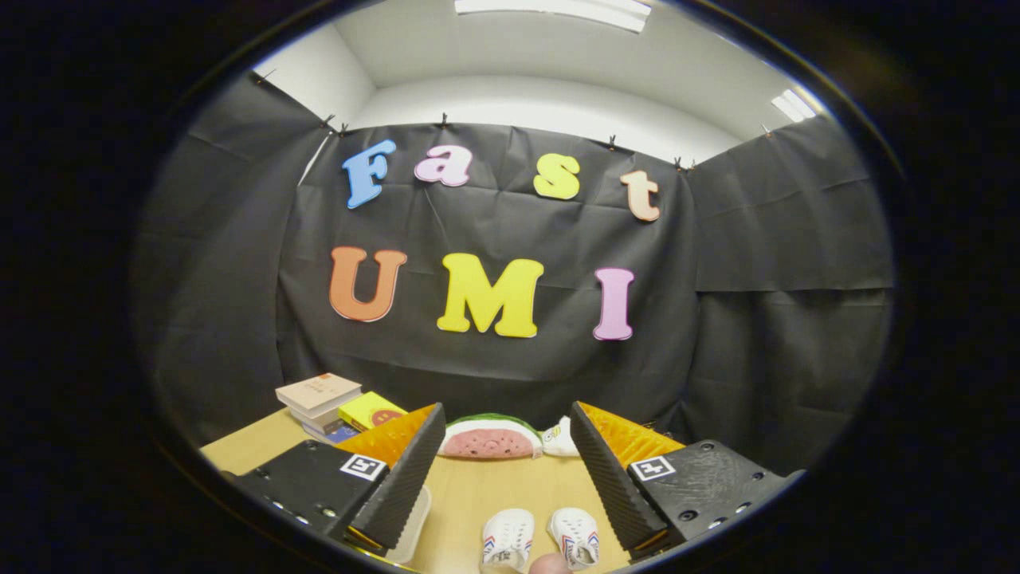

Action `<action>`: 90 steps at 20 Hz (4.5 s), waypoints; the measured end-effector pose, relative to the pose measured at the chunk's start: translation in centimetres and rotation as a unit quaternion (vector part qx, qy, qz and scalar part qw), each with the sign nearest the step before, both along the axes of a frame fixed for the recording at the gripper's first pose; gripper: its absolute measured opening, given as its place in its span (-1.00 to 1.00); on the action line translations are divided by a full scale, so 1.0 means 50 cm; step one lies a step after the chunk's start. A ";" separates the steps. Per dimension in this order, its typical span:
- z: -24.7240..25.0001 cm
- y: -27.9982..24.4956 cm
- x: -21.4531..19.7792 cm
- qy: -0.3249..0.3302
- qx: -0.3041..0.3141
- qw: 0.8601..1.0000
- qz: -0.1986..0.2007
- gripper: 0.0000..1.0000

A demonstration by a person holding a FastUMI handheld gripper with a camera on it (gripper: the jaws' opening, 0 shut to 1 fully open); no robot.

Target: Open the storage box then place both shoes into the box .Put the left shoe in first, then the right shoe, with the right side of both shoes facing outward in a uniform manner.

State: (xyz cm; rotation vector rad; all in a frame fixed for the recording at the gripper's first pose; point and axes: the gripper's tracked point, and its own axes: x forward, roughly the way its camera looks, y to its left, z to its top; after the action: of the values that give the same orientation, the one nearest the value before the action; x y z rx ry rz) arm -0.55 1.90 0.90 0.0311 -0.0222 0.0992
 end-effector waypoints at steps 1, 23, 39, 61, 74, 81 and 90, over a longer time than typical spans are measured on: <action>-0.002 -0.001 -0.002 0.003 0.001 1.000 0.004 0.90; -0.324 0.131 -0.037 0.245 0.151 0.934 0.211 0.91; -0.541 0.268 -0.009 0.451 0.335 0.762 0.322 0.91; -0.311 0.243 -0.003 0.413 0.316 0.779 0.349 -0.98; -0.070 0.624 -0.103 0.321 0.180 0.825 0.429 -0.97; -0.056 0.734 -0.129 0.285 0.108 0.852 0.425 -0.55; -0.024 0.618 -0.067 0.194 0.063 0.916 0.346 0.83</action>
State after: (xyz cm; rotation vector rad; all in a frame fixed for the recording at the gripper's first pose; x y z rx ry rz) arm -3.89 32.82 -0.32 0.1873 0.3838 0.8012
